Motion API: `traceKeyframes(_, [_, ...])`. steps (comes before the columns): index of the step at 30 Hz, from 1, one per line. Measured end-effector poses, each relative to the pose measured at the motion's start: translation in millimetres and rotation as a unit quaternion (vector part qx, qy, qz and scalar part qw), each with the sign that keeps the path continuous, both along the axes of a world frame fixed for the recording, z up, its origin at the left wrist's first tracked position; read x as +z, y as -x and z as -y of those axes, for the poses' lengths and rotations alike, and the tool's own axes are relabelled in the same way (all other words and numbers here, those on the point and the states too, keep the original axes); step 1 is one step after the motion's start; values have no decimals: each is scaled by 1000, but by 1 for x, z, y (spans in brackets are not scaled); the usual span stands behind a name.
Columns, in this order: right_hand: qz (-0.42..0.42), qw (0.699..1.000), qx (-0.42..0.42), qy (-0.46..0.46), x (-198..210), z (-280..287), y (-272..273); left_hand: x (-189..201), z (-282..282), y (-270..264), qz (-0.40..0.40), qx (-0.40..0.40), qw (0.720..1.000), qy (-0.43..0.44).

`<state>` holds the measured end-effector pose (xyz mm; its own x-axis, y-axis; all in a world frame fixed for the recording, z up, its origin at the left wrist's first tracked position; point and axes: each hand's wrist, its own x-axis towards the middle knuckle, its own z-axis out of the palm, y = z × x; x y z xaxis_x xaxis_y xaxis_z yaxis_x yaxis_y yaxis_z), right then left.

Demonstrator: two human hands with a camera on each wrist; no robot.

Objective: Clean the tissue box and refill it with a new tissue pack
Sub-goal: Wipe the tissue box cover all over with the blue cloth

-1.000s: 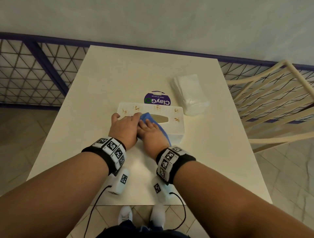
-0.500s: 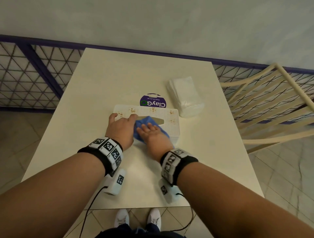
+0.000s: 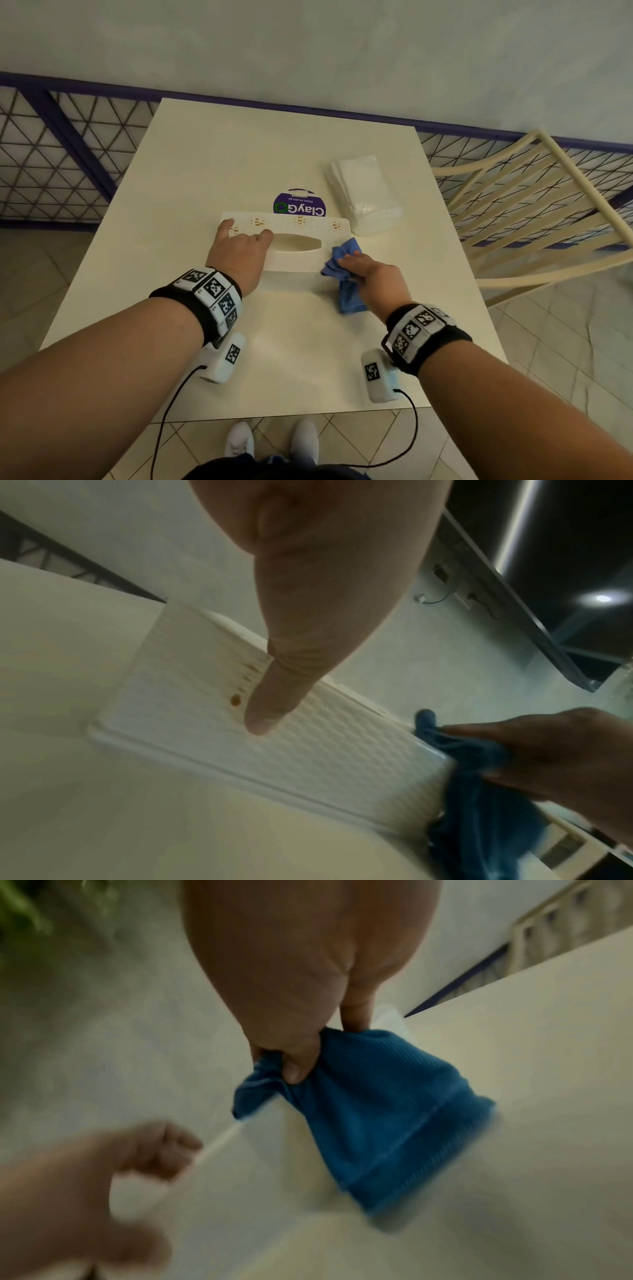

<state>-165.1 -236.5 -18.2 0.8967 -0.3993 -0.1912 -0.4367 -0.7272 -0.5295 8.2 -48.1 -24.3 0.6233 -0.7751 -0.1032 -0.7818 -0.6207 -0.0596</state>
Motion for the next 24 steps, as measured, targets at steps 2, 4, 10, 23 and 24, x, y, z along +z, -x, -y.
traceKeyframes(2, [46,992,-111,-49,13,7,8,7,-3,-4,-3,1,1000,-3])
traceKeyframes(4, [78,981,-171,-55,29,16,11,15,-5,-5,-13,14,1000,-23])
traceKeyframes(10, [103,988,-105,-45,50,-6,-11,17,24,42,-87,-15,994,-62])
traceKeyframes(23, [-179,973,99,109,1,-36,-62,21,24,44,-149,16,989,-17])
traceKeyframes(24, [-170,975,106,94,2,-46,-52,21,24,43,-149,16,989,-17])
